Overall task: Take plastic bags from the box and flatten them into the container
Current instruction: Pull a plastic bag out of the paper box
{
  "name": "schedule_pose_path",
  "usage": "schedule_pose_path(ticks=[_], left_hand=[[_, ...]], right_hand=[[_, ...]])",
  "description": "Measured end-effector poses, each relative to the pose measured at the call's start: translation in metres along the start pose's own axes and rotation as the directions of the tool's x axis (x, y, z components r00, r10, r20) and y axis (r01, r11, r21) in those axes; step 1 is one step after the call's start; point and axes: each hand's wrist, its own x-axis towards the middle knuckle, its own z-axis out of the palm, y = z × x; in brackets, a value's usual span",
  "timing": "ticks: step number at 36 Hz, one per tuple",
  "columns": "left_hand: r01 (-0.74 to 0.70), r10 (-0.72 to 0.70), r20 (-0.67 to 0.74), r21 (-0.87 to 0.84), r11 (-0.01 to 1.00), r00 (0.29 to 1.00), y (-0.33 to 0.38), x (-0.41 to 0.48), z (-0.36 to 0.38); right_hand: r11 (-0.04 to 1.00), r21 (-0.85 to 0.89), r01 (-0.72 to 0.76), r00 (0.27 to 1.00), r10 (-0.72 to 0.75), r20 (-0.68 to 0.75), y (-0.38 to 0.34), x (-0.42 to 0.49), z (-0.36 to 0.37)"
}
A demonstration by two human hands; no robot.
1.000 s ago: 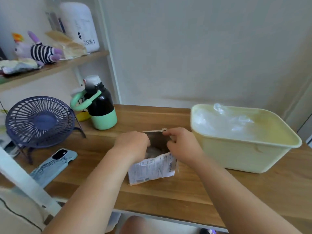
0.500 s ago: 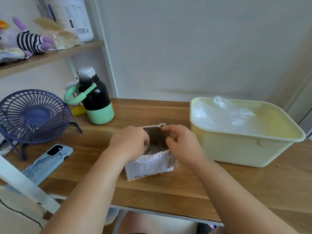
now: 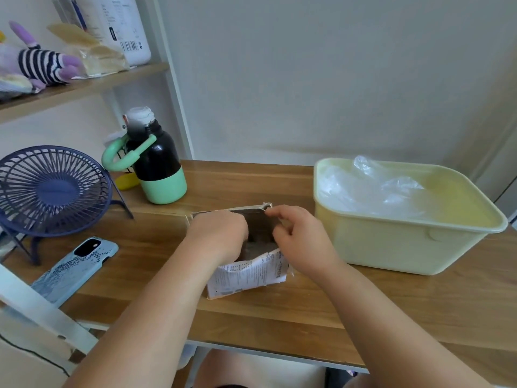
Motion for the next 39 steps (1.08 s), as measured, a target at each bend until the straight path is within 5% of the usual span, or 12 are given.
schedule_pose_path(ticks=[4,8,19,27,39], left_hand=[[-0.112,0.053,-0.194,-0.306,0.945,0.98,-0.016,-0.006,0.007],[-0.225,-0.019,-0.362,-0.621,0.751,0.932,-0.023,-0.01,0.015],[-0.29,-0.036,-0.366,-0.789,0.541,0.93,-0.028,-0.018,0.006],[-0.282,-0.287,-0.246,-0.955,-0.092,0.926,-0.027,-0.018,-0.005],[-0.334,-0.229,-0.261,-0.497,-0.801,0.938,-0.026,-0.019,-0.039]], right_hand=[[1.0,-0.008,-0.009,1.0,0.009,0.005,0.0,0.001,-0.001],[1.0,-0.005,-0.019,1.0,0.019,0.02,-0.001,0.004,-0.001],[0.985,0.13,-0.117,0.981,0.095,0.168,-0.018,0.003,-0.011],[0.961,0.24,-0.139,0.984,0.106,0.146,-0.03,0.003,-0.021],[0.883,0.447,-0.141,0.987,0.089,0.136,-0.049,0.0,-0.043]])
